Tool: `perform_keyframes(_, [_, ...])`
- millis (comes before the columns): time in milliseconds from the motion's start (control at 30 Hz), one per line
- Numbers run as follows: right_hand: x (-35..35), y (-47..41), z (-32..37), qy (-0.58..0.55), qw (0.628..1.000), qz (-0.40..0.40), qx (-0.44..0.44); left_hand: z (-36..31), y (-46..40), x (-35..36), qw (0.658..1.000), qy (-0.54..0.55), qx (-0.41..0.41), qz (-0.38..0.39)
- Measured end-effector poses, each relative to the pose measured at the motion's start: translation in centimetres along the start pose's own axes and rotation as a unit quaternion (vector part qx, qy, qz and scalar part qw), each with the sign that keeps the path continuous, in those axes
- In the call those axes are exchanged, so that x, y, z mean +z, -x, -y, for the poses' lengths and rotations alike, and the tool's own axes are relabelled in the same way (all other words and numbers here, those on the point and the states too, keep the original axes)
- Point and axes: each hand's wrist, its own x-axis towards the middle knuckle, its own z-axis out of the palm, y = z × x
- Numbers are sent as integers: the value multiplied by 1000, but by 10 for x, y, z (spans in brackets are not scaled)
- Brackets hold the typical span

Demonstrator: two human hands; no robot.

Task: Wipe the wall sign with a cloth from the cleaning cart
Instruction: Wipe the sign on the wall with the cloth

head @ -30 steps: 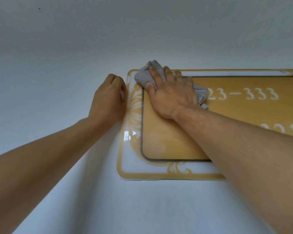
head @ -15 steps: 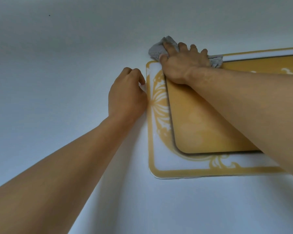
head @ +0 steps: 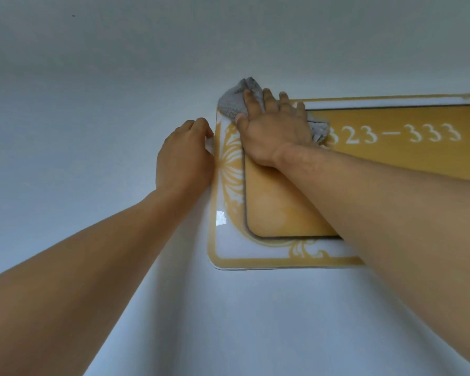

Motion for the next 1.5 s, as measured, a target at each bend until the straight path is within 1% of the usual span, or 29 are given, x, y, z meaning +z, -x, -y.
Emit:
perform_keyframes(167, [2, 16, 2, -11, 1000, -11, 1, 0, 9, -4, 1000, 1, 8, 0])
perform_keyframes(400, [4, 40, 4, -4, 1000, -21, -19, 1, 15, -5, 999, -27, -9, 21])
perform_keyframes(800, [5, 96, 7, -24, 999, -15, -38, -8, 41, -16, 998, -55, -27, 28])
perform_keyframes(967, [2, 128, 5, -34, 998, -6, -46, -12, 61, -24, 995, -65, -50, 48])
perform_keyframes(1300, [-1, 189, -2, -63, 996, 18, -63, -11, 100, -42, 990, -97, -47, 89])
perform_keyframes(1500, [1, 197, -5, -62, 995, 21, -74, -9, 118, -57, 983, -123, -26, 137])
